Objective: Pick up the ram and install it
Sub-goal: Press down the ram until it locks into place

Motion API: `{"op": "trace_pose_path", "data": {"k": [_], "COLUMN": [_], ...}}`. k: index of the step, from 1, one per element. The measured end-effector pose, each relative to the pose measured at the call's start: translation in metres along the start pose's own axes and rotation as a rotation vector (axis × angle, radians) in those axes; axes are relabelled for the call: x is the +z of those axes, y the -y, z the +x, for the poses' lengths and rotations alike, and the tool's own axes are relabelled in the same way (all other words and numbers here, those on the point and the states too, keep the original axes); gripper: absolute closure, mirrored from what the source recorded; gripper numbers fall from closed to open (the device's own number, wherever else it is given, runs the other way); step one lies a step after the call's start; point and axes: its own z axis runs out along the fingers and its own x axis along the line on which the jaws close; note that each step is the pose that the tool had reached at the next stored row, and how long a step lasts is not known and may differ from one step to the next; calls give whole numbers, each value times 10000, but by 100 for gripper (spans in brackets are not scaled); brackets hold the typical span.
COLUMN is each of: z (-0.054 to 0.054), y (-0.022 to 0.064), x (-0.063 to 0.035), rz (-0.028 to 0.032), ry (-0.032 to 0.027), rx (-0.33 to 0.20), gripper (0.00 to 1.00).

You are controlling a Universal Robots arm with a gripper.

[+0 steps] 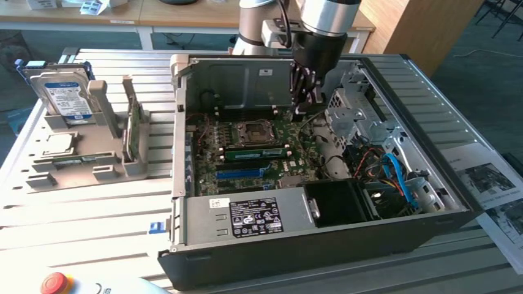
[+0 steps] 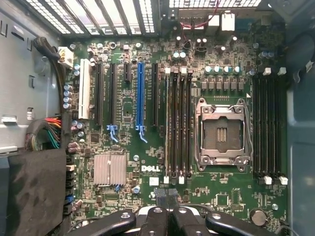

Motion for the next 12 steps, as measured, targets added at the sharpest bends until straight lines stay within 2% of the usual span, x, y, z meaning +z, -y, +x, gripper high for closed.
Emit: {"op": "trace_pose_path", "data": {"k": [12], "z": [-8], "y": [7], "x": [143], "rz": [0], "ry": [0], "rx": [-1], "gripper": [90]}}
